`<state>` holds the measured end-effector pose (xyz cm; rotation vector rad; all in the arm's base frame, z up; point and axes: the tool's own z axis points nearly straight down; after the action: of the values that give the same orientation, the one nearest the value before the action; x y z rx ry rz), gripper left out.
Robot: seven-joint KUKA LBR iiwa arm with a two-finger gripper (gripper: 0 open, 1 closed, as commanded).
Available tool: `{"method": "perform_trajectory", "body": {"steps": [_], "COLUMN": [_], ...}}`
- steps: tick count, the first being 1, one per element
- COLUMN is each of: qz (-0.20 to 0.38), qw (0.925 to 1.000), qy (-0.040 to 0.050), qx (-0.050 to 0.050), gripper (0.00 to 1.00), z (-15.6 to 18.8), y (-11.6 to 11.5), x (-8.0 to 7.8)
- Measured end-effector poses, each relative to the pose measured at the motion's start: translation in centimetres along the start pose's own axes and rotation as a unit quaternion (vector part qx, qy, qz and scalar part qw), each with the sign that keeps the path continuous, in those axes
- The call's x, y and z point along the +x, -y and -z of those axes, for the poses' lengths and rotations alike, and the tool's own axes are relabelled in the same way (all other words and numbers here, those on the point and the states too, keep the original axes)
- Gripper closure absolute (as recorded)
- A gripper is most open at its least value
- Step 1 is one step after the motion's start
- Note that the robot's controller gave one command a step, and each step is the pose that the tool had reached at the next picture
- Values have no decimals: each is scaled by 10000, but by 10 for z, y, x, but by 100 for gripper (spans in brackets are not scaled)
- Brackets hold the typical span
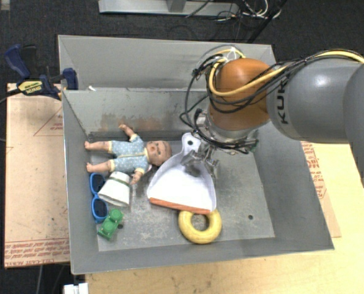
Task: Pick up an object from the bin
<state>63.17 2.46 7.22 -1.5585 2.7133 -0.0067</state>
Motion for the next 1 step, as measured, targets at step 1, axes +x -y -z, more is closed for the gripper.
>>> {"method": "perform_trajectory", "body": {"steps": [1], "qz": [-3], "qw": [10000], "qy": [-1], "qx": [-3], "gripper": [100], "z": [1], "y": [0], "x": [0]}}
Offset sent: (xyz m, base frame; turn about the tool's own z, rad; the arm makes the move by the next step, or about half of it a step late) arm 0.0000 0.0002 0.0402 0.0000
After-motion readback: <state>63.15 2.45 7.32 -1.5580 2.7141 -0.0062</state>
